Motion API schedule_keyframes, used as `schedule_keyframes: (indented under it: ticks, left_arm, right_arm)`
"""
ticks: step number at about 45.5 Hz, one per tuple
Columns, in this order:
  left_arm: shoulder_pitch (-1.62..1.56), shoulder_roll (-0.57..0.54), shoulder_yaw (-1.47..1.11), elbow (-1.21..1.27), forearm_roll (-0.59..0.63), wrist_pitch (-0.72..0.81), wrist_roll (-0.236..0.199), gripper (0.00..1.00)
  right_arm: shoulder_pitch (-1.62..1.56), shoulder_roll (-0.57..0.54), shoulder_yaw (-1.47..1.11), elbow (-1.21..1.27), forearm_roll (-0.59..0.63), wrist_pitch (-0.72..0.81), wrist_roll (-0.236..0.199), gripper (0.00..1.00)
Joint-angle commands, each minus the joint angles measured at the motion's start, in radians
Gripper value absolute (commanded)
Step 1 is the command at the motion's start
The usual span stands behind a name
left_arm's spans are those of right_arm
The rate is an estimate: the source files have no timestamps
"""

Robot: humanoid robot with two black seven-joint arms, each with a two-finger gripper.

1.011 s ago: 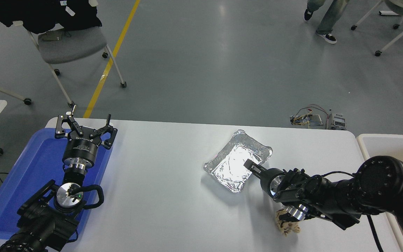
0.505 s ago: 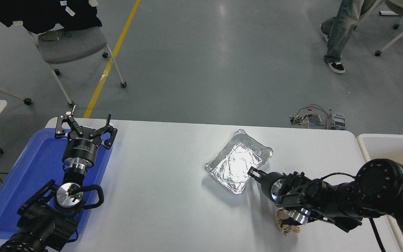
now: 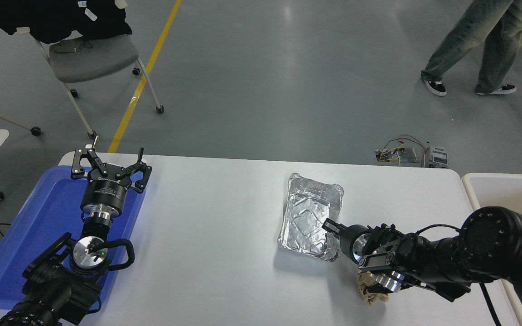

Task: Pick up foil plate and place in dustbin

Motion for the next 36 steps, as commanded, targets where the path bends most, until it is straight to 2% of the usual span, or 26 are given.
schedule_keyframes:
  ticks: [1, 11, 22, 36]
  left_arm:
    - [0.000, -0.001, 0.000, 0.000, 0.000, 0.000, 0.000, 1.00]
    - [0.000, 0.000, 0.000, 0.000, 0.000, 0.000, 0.000, 1.00]
    - [0.000, 0.000, 0.000, 0.000, 0.000, 0.000, 0.000, 1.00]
    - [0.000, 0.000, 0.000, 0.000, 0.000, 0.000, 0.000, 1.00]
  right_arm:
    - [0.013, 0.000, -0.007, 0.007, 0.002, 0.001, 0.001, 0.00]
    - [0.083, 0.000, -0.040, 0.053, 0.006, 0.001, 0.001, 0.00]
    - [0.276, -0.002, -0.101, 0.228, 0.004, 0.022, 0.004, 0.00]
    - [0.618, -0.149, -0.271, 0.357, 0.002, 0.291, 0.004, 0.00]
